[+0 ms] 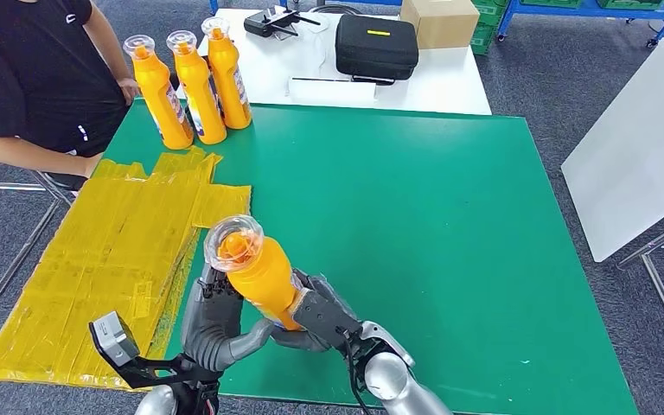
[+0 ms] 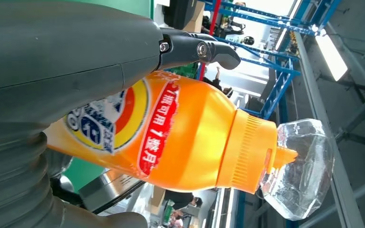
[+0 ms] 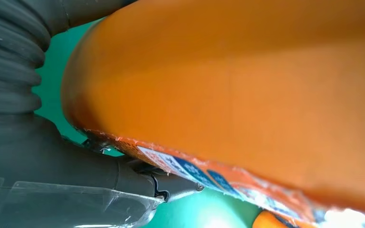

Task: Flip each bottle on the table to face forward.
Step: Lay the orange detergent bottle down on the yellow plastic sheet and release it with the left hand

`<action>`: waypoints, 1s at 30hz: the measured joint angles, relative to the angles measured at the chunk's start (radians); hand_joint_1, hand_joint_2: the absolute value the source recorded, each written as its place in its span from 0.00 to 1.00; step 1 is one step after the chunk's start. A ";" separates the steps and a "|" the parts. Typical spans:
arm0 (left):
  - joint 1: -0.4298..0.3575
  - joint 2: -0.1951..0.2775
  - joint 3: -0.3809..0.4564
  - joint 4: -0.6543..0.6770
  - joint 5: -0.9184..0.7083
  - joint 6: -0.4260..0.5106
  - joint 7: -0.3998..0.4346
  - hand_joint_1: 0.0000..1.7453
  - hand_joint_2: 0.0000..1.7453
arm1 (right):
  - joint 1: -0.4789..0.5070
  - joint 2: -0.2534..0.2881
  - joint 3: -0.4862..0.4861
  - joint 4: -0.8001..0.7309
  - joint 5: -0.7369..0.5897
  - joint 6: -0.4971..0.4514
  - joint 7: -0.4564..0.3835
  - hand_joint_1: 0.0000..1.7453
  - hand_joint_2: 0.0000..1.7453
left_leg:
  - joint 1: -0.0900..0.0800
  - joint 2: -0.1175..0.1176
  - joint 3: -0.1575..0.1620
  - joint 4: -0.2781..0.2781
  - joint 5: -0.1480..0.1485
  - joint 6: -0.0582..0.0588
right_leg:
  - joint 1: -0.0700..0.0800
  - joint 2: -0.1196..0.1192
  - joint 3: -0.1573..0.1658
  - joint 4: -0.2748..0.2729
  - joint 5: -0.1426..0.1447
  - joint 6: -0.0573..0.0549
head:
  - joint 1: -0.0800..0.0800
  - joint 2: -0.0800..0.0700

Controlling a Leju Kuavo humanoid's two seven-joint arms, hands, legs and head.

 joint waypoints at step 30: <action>-0.067 0.215 -0.029 0.250 -0.416 0.135 -0.013 1.00 1.00 | 0.007 -0.021 0.138 0.143 0.059 -0.007 0.003 1.00 1.00 | 0.000 0.000 -0.001 -0.001 0.000 0.000 | 0.000 0.000 -0.001 0.000 0.000 -0.001 | 0.001 0.000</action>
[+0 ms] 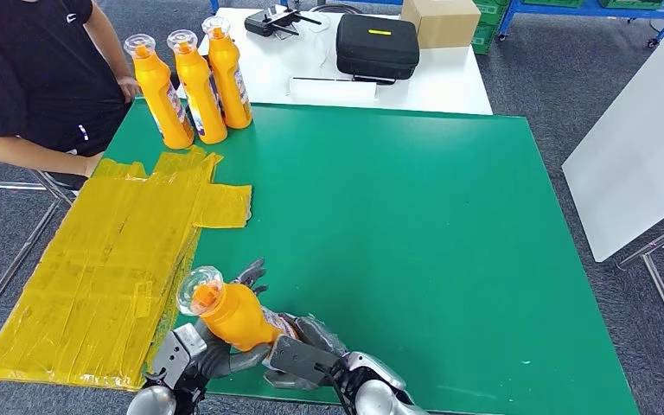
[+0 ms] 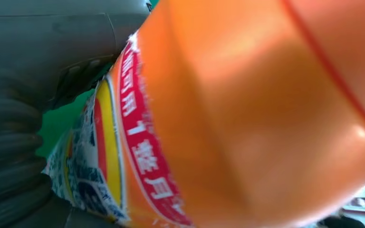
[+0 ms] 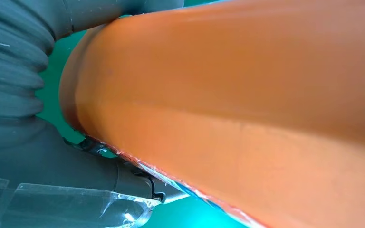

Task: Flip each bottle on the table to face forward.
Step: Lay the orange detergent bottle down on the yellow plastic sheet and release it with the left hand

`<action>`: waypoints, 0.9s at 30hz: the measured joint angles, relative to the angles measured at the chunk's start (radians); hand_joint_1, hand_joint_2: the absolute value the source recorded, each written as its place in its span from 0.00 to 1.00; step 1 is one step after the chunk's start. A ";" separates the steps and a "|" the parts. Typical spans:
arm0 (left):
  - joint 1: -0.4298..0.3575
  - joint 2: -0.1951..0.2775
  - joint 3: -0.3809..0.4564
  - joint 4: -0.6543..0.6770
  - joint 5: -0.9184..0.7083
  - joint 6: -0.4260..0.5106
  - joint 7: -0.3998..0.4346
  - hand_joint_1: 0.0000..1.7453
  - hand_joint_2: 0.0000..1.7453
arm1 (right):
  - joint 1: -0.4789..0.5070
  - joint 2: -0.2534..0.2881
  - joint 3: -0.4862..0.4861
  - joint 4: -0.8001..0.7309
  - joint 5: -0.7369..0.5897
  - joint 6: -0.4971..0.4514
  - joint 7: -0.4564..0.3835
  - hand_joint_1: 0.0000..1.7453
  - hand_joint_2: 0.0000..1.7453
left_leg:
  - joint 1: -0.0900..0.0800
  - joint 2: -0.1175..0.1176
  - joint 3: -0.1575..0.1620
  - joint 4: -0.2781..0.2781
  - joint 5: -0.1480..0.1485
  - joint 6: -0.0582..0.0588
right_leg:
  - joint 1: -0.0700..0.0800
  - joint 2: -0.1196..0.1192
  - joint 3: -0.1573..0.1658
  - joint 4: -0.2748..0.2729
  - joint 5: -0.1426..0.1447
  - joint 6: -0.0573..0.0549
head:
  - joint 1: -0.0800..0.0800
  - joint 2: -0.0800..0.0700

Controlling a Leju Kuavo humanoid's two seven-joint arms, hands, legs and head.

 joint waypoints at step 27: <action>0.071 0.018 0.033 -0.045 0.206 -0.069 -0.044 1.00 1.00 | 0.048 -0.025 0.017 -0.064 0.016 -0.073 -0.031 0.00 0.00 | 0.000 0.000 0.000 0.000 0.000 0.000 | 0.000 0.000 -0.004 0.000 0.000 0.000 | 0.000 0.000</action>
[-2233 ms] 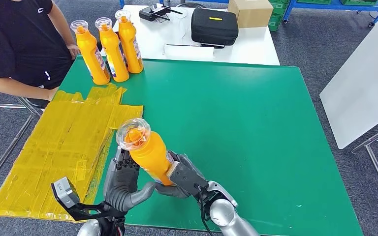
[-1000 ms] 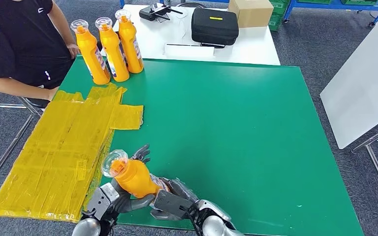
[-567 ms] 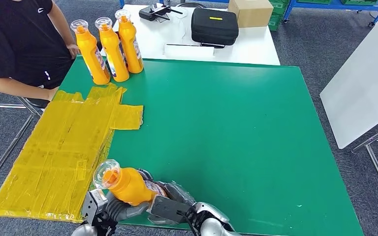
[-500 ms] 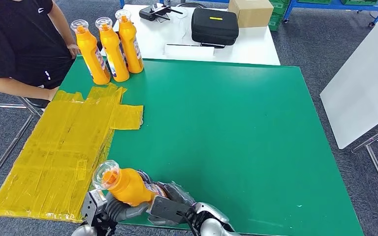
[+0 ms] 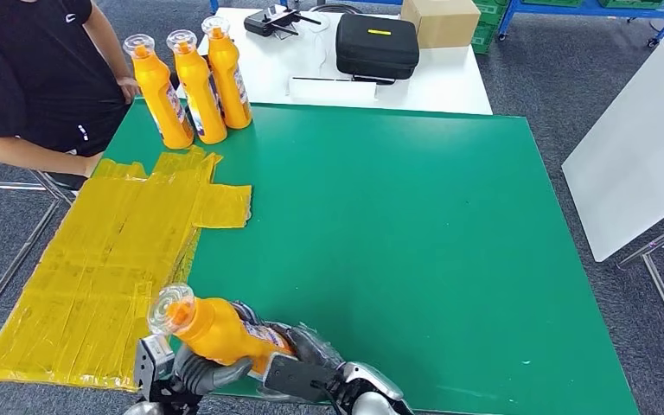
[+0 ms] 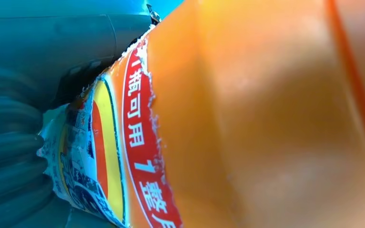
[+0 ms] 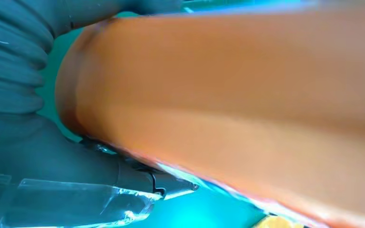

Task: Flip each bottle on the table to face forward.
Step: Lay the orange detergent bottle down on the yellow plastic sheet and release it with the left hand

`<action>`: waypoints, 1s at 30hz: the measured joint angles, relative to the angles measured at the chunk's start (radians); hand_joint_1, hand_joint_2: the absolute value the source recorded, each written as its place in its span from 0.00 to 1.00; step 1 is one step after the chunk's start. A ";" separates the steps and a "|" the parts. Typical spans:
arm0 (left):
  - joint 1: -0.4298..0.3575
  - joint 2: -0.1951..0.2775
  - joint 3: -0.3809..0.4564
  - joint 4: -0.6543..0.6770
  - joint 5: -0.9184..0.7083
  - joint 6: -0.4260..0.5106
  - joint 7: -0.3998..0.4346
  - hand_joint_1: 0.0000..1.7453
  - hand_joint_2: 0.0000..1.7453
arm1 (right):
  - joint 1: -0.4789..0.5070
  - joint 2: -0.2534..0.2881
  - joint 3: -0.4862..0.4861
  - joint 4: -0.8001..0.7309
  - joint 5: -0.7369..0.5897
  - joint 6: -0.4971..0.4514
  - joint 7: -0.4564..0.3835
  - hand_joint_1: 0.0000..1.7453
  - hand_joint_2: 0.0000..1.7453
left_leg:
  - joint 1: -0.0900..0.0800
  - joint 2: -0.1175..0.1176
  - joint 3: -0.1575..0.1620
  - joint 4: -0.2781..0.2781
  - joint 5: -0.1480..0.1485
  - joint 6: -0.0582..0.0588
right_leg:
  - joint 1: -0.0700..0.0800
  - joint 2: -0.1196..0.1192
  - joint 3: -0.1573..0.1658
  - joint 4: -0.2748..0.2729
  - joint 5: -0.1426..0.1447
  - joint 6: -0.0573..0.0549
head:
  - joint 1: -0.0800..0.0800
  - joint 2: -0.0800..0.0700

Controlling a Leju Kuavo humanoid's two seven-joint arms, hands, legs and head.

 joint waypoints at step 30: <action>-0.067 -0.006 0.345 0.037 -1.485 0.932 0.391 1.00 1.00 | 0.149 -0.122 -0.264 -0.383 -0.086 -0.013 -0.072 0.00 0.00 | 0.001 0.001 -0.001 0.000 0.000 -0.001 | 0.000 0.001 -0.007 0.000 0.001 0.000 | 0.000 0.000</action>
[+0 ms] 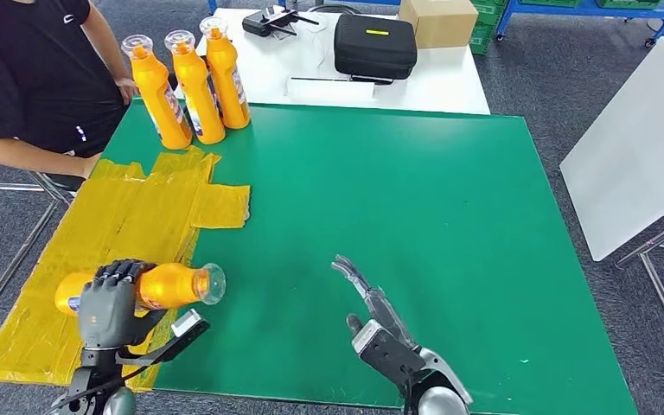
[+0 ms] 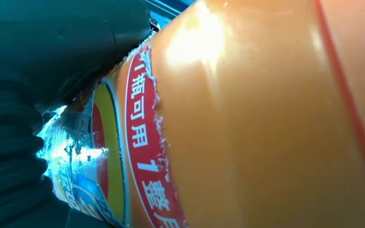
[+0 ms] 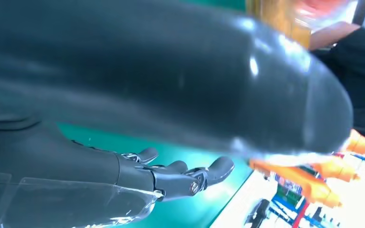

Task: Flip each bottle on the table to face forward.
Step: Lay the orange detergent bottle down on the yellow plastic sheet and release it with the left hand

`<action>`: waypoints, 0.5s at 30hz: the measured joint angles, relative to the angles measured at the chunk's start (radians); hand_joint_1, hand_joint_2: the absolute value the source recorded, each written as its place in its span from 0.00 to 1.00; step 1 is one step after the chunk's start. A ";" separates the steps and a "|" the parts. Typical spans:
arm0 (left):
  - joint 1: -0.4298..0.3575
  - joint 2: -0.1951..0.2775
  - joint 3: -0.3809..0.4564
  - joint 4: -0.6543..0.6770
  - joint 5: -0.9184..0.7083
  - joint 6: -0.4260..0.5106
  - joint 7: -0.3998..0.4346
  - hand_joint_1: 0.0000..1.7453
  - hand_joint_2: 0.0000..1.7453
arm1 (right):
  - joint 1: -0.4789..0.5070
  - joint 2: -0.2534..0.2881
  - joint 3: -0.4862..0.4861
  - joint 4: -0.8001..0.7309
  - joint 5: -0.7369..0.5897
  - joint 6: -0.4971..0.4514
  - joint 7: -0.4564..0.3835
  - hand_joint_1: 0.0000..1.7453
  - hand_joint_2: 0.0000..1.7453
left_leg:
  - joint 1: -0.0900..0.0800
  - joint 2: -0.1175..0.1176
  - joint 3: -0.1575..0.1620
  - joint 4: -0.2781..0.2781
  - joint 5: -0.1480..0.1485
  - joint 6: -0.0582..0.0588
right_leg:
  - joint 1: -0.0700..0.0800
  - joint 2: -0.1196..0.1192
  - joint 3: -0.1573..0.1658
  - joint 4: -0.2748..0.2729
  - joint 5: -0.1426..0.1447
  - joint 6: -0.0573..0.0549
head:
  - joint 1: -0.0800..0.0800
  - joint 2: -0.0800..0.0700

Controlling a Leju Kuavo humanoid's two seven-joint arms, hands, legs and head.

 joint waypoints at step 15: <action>-0.176 0.084 -0.130 0.418 0.055 -0.009 0.001 0.00 1.00 | -0.014 -0.031 -0.008 0.012 -0.019 0.016 -0.010 0.00 0.00 | 0.000 -0.003 0.007 0.000 -0.001 -0.001 | 0.000 -0.002 0.007 -0.001 -0.001 0.000 | 0.000 0.000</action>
